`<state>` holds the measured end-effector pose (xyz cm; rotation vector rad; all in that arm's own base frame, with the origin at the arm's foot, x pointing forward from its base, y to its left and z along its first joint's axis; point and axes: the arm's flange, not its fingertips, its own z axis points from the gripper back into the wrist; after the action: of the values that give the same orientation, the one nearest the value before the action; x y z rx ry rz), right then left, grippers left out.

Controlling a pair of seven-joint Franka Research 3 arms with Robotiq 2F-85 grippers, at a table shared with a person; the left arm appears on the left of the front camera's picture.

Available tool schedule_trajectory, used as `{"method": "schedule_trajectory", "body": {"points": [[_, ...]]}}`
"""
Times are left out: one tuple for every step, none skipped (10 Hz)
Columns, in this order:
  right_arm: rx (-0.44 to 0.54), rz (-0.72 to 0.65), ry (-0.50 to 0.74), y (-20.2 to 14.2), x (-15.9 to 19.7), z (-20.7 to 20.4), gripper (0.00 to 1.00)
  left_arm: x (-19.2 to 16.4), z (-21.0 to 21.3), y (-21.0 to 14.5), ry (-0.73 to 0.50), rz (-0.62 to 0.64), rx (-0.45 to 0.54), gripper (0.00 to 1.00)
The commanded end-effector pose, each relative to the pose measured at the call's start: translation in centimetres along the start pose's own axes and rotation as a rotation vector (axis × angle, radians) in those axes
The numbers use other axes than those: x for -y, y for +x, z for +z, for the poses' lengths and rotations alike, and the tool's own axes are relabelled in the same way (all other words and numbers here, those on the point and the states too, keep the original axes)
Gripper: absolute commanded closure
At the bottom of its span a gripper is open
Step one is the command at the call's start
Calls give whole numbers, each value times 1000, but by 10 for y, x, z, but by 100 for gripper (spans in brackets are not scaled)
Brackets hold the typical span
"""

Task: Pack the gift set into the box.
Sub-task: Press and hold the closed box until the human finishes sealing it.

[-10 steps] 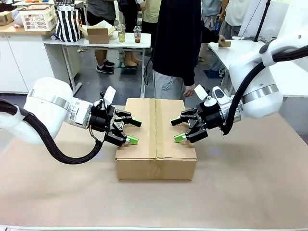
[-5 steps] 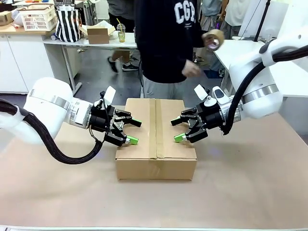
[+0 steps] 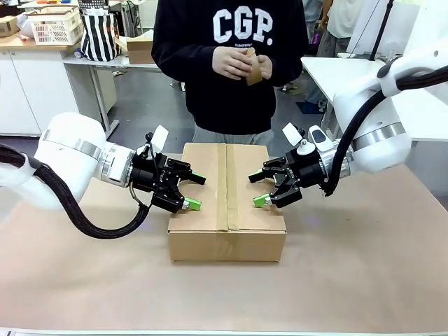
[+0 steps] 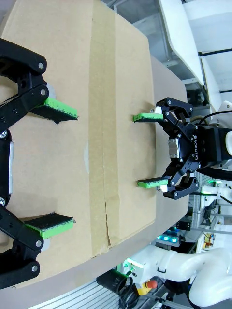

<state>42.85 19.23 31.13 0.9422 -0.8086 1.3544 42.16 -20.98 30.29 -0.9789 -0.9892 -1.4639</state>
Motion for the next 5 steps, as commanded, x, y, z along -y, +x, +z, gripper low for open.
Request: {"method": "schedule_trajectory", "body": {"points": [[-1,-7,-3,-3,0,0,0,1,0,-2,-1,5,-2,0],[-1,-7,-3,-3,0,0,0,1,0,-2,-1,5,-2,0],[-1,-7,-3,-3,0,0,0,1,0,-2,-1,5,-2,0],[-1,-7,-3,-3,0,0,0,1,0,-2,-1,5,-2,0],[-1,-7,-3,-3,0,0,0,1,0,-2,-1,5,-2,0]]}}
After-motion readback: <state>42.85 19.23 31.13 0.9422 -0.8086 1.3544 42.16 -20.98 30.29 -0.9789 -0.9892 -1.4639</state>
